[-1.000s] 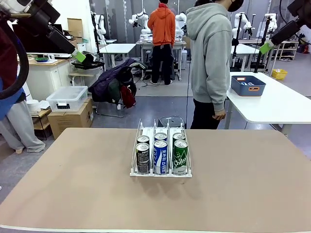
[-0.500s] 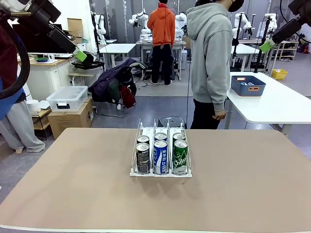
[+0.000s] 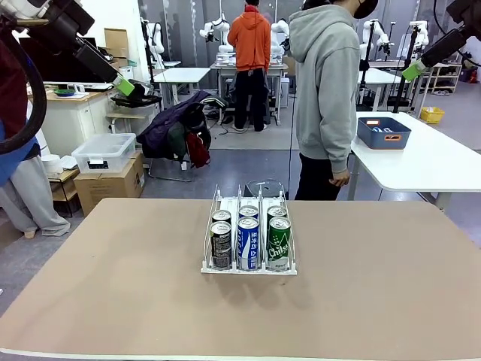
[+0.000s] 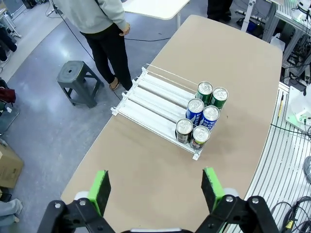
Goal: Fill the beverage cans into the dispenser.
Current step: Pick up the Sprite handed by the human.
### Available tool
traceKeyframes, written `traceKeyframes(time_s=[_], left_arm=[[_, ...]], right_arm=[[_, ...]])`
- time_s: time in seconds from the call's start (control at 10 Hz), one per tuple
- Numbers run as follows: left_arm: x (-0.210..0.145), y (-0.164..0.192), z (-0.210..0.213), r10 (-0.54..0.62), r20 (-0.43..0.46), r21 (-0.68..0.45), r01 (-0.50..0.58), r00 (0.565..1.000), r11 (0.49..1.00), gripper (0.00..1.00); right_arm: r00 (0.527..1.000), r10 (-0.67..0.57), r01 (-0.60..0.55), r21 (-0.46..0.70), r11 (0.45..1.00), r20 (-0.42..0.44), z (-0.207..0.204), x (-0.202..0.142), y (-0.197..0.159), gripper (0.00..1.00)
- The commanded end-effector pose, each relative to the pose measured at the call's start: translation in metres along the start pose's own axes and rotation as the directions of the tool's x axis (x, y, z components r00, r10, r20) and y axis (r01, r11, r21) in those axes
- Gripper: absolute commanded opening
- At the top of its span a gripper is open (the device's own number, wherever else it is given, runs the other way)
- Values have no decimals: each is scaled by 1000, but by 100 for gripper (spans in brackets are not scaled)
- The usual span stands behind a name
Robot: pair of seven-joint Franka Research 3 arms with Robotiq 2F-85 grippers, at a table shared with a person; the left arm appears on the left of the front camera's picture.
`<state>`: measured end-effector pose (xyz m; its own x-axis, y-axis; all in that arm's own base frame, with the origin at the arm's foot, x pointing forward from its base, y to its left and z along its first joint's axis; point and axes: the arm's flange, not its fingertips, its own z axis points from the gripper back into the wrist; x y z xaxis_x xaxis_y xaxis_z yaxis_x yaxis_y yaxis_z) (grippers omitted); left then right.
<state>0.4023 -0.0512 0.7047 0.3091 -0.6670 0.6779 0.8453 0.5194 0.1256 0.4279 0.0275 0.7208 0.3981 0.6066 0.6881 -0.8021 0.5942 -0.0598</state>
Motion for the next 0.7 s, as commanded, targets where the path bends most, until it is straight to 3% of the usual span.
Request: traceKeyframes(time_s=[0.0, 0.6], left_arm=[[-1, 2, 0, 7, -2, 6, -7, 1000, 1000, 100], [-1, 2, 0, 7, -2, 6, -7, 1000, 1000, 100]], right_arm=[[1000, -2, 2, -7, 1000, 4, 0, -1, 0, 100], [1000, -2, 2, -7, 1000, 4, 0, -1, 0, 100]])
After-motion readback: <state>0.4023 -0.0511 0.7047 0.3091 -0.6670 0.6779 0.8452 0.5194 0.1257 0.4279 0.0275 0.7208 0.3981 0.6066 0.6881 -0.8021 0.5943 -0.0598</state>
